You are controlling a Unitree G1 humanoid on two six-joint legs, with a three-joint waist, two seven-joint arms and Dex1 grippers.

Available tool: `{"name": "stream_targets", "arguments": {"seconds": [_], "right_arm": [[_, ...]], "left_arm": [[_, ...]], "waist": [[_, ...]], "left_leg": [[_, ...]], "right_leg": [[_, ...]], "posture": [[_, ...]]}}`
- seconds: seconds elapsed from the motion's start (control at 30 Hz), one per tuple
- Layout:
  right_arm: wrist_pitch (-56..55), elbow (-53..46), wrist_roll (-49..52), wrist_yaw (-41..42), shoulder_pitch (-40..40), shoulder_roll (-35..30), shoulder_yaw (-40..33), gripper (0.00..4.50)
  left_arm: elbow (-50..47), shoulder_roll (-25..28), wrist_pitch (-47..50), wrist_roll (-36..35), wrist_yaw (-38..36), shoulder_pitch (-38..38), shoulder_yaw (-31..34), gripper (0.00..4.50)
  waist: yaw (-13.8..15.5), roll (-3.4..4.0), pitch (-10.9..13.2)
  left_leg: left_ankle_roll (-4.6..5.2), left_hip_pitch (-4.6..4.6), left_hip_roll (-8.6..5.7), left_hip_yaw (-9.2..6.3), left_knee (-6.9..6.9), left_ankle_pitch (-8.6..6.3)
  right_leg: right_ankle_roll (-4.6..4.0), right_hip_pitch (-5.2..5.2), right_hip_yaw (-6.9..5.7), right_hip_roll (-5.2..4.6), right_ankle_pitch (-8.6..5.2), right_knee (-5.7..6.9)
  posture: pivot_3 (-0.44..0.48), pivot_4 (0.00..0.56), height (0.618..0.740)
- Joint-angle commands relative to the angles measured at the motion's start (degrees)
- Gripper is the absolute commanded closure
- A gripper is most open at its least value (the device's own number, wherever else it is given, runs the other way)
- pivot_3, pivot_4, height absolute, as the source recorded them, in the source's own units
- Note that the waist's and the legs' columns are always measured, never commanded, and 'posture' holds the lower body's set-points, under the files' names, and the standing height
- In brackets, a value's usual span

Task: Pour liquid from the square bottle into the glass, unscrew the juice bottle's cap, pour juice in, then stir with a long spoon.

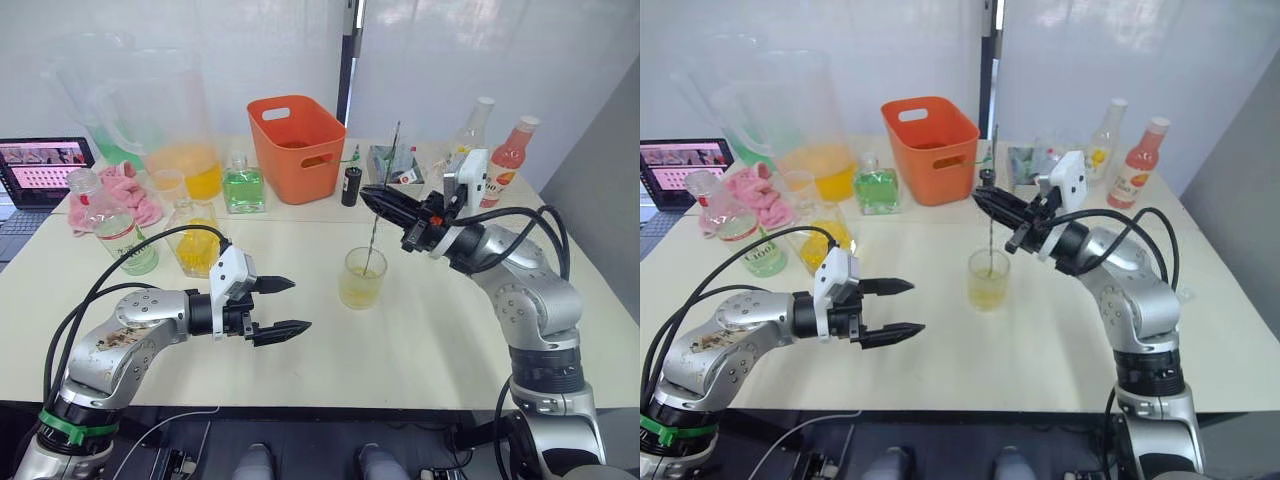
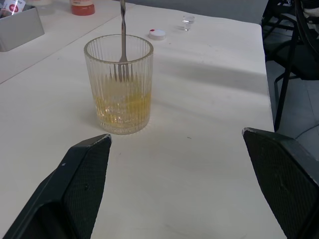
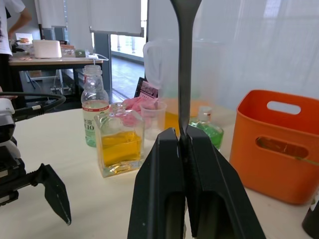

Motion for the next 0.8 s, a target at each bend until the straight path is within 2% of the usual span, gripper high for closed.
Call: {"name": "stream_targets", "arguments": {"seconds": [0.03, 0.5, 0.8], "right_arm": [[2.2, -4.4, 3.3, -1.3, -1.4, -0.7, -2.6, 4.50], [4.5, -5.3, 4.3, -2.7, -2.7, -3.2, -4.7, 4.50], [10.9, -4.4, 10.1, -4.0, -6.6, -4.7, -7.1, 4.50]], "left_arm": [[-0.6, -0.2, -1.2, -0.1, -0.3, -0.7, 0.3, 0.04], [1.0, -1.1, -2.7, 1.5, 0.0, -1.6, -0.4, 0.04], [1.4, 0.0, -4.3, 3.2, -0.4, -3.2, 0.4, 0.04]], "waist": [[0.0, 0.00, 0.0], [0.0, 0.00, 0.0], [0.0, 0.00, 0.0]], "left_leg": [[0.00, 0.00, 0.00, 0.00, 0.00, 0.00], [0.00, 0.00, 0.00, 0.00, 0.02, 0.00], [0.00, 0.00, 0.00, 0.00, 0.02, 0.00]], "right_leg": [[0.00, 0.00, 0.00, 0.00, 0.00, 0.00], [0.00, 0.00, 0.00, 0.00, -0.02, 0.01], [-0.01, -0.02, 0.01, 0.00, -0.02, 0.03]], "posture": [[0.000, 0.150, 0.725], [0.000, 0.150, 0.725], [0.000, 0.150, 0.725]]}}
